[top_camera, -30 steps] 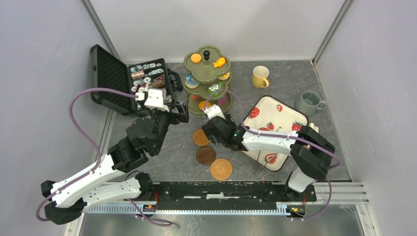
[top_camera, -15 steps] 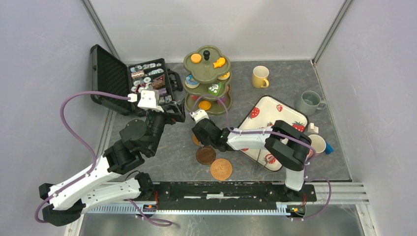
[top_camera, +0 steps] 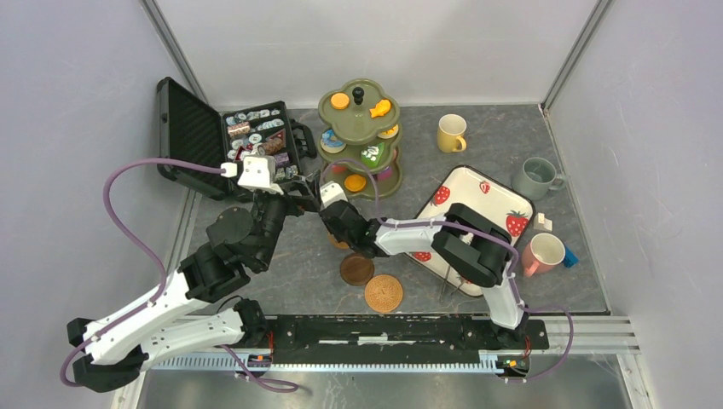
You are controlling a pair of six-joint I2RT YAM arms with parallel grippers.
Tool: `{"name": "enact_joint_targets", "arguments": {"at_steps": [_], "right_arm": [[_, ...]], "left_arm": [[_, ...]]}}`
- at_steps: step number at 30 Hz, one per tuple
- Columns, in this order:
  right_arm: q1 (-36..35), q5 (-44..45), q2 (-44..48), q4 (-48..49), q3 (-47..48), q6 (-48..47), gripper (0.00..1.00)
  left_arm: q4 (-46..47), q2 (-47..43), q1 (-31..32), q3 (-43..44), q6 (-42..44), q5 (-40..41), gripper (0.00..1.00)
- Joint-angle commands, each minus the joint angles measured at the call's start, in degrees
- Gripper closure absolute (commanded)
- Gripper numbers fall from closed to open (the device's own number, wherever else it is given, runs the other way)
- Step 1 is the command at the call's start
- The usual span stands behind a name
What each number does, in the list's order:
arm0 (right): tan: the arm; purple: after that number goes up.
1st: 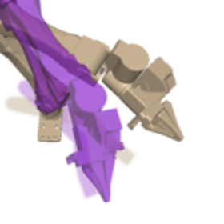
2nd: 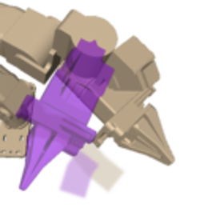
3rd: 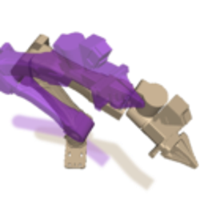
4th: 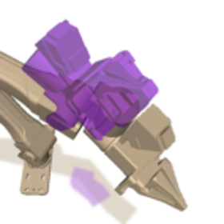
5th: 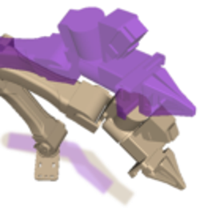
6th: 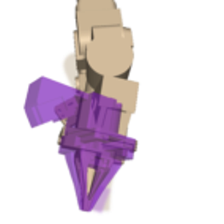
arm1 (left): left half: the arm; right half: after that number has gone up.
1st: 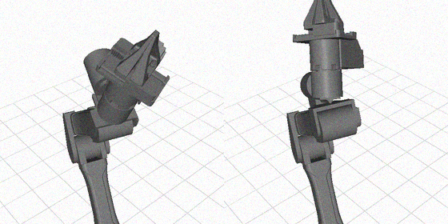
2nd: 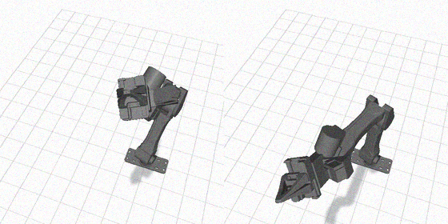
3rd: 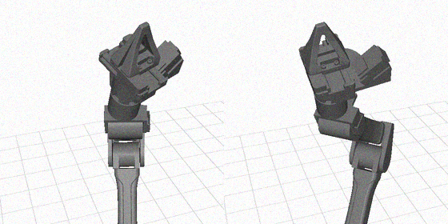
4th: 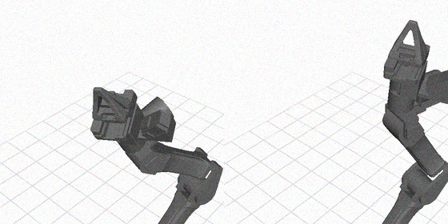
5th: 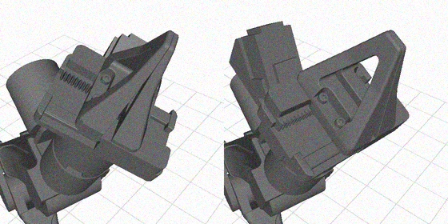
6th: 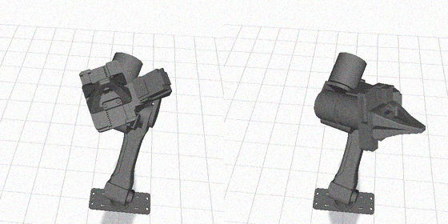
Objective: Serve the afternoon tea
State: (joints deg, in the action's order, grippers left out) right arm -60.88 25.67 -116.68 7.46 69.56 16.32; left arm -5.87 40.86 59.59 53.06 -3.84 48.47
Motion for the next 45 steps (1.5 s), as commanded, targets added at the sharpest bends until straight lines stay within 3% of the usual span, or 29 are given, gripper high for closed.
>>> {"name": "enact_joint_targets", "arguments": {"at_steps": [1, 19, 25, 30, 37, 45], "right_arm": [[2.13, 0.03, -5.05, -0.94, 3.95, -1.99, 0.52], [3.4, 1.12, -11.79, -3.1, 17.44, -5.54, 0.42], [3.4, -3.52, -6.04, -6.38, 18.94, -6.82, 0.41], [3.61, -8.51, 7.07, -1.58, 9.72, -8.09, 0.3], [5.13, -7.53, 19.81, -3.35, 0.3, -13.13, 0.28], [10.49, -0.53, 41.4, 3.27, -21.18, -30.79, 0.22]], "left_arm": [[1.54, -0.04, -0.13, 0.29, 0.5, 0.18, 0.0], [1.6, 1.1, -0.11, 0.06, 0.84, 1.39, 0.0], [3.87, -1.57, -0.09, -1.46, 1.45, 3.3, 0.0], [8.37, -6.19, -0.1, -4.7, 1.59, 3.37, 0.0], [9.27, -7.61, -0.1, -5.28, 2.01, 3.12, 0.0], [8.29, -7.14, -0.14, -4.65, 1.47, 2.63, 0.0]]}}
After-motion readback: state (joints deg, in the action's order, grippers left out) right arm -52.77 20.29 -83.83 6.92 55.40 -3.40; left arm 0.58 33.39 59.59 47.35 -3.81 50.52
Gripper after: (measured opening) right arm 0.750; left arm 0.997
